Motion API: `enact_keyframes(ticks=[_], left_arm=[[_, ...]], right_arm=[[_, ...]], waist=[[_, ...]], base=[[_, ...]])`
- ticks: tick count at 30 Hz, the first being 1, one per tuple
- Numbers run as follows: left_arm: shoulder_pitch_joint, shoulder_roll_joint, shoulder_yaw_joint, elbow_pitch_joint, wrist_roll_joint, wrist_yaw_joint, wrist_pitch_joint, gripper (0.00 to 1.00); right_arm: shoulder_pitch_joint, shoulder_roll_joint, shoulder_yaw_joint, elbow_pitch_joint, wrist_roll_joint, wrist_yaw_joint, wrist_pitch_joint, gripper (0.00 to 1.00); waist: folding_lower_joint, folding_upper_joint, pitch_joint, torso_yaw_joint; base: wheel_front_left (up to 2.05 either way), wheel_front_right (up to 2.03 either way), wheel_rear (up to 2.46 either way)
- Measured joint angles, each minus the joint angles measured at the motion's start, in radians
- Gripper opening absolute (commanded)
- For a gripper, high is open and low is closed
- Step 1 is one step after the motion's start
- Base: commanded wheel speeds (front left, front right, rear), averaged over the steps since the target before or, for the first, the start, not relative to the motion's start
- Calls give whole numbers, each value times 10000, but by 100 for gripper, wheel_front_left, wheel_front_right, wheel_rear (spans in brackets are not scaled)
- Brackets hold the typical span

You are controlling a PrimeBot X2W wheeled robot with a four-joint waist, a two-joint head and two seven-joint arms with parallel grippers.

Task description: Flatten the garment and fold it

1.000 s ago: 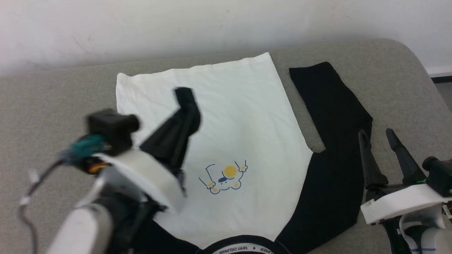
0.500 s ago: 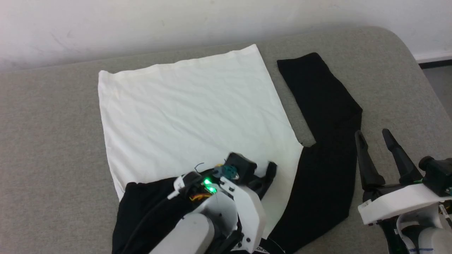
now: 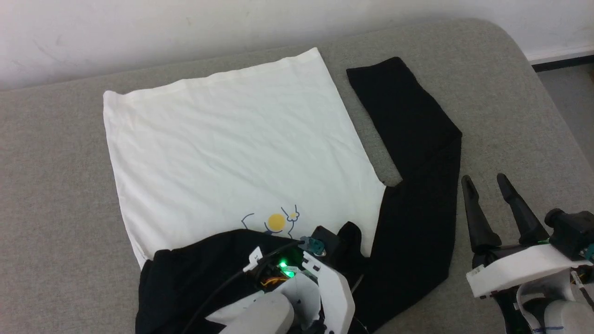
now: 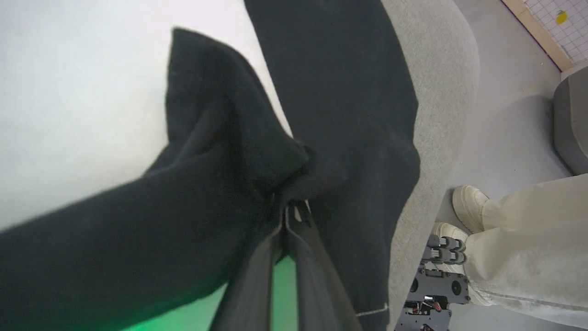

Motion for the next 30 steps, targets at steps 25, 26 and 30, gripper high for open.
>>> enact_keyframes(ticks=[25,26,30], left_arm=[[1737,2416,5085,-3753,-343,2408,-5818,100],[1812,2443,5262,-3793,-313,2406,-5900,100],[1871,2376,5791,-4011,-113,2405,-6027,100]], right_arm=[[-4121,-483,-1624,3049,-1218,0,1281,100],[-4480,-594,-1737,3402,-1252,0,1398,100],[-5870,-1037,-2090,4707,-1352,0,1804,100]], waist=[[0,0,678,1201],[1,0,789,1267],[1,0,1276,1542]], base=[[0,0,0],[0,0,0],[0,0,0]])
